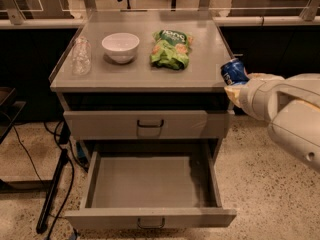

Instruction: Pick pepsi can from middle drawer and place on counter

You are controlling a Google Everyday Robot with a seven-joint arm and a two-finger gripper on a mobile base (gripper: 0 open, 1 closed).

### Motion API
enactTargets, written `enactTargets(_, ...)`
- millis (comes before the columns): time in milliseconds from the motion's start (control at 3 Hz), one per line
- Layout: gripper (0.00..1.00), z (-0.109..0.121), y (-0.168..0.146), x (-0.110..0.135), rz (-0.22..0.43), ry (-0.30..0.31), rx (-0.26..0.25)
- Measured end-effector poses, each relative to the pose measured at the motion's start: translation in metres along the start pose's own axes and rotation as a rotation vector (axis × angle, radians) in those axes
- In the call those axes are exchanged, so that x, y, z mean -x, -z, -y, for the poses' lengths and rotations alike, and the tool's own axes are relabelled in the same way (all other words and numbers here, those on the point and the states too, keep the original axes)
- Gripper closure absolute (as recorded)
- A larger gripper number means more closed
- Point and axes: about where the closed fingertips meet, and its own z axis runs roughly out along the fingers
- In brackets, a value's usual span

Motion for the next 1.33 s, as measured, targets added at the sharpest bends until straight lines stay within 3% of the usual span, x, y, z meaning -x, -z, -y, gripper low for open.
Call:
enactTargets(333, 1.00, 0.018, -0.011, 0.020, 0.030, -0.031, -0.044)
enactTargets(1000, 1.00, 0.019, -0.012, 0.027, 0.040, -0.068, -0.067)
enactTargets(1333, 1.00, 0.022, -0.028, 0.038, 0.049, -0.115, -0.108)
